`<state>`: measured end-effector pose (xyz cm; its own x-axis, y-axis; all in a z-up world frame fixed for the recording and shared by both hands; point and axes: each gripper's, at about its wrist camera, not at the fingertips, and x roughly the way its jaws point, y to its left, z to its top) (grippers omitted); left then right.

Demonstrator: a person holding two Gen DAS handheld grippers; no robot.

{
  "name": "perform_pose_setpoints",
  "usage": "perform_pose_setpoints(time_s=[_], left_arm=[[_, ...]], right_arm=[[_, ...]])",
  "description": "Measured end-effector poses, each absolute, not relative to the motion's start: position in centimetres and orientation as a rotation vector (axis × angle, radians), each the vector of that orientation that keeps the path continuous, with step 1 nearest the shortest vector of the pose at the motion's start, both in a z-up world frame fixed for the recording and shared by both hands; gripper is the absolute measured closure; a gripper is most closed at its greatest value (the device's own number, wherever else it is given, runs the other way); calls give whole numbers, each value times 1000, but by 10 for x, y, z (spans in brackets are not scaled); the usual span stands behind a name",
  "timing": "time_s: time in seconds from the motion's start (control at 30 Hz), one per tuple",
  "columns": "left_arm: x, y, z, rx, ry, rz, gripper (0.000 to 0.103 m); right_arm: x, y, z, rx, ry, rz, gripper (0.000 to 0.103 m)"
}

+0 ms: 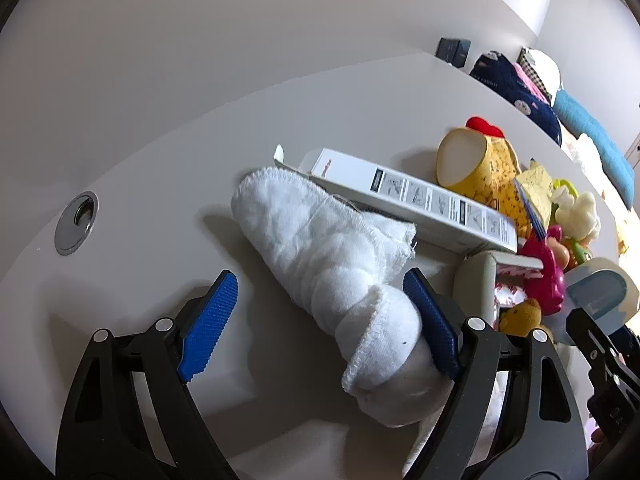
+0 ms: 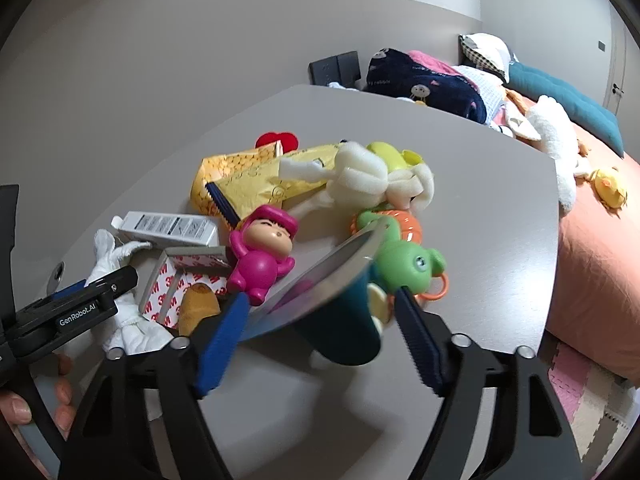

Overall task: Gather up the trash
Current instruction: 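Close the left gripper on the white towel while the right gripper grasps the teal cup, then carry the towel and teal cup over the bin and release both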

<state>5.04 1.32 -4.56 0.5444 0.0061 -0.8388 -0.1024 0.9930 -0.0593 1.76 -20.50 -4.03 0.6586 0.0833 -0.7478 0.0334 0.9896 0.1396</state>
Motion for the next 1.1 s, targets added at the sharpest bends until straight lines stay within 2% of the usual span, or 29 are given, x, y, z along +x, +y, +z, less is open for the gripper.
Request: perform_pose_setpoints(time_s=[0.07, 0.2, 0.33, 0.37, 0.43, 0.47, 0.5, 0.57, 0.7, 1.1], left_arm=[[48, 15, -48, -127, 1008, 55, 19], [44, 20, -54, -148, 1016, 82, 6], [38, 22, -53, -155, 1005, 86, 6], [37, 22, -53, -156, 1001, 84, 9], [34, 20, -49, -157, 975, 63, 29], [31, 20, -47, -173, 964, 42, 47], [29, 20, -46, -199, 960, 28, 58], [27, 18, -44, -206, 947, 3, 68], [18, 16, -37, -194, 910, -19, 73], [-7, 0, 1, -161, 816, 8, 74]], right_arm=[[17, -203, -41, 132, 847, 33, 31], [16, -205, -40, 161, 837, 56, 37], [13, -208, -38, 179, 817, 69, 44], [13, -209, -36, 183, 817, 70, 44], [13, -209, -35, 181, 818, 78, 44], [13, -208, -35, 182, 818, 82, 45], [12, -209, -35, 186, 817, 85, 45], [10, -210, -34, 196, 812, 87, 45], [3, -212, -27, 204, 786, 91, 45], [-40, -230, 14, 220, 689, 93, 45]])
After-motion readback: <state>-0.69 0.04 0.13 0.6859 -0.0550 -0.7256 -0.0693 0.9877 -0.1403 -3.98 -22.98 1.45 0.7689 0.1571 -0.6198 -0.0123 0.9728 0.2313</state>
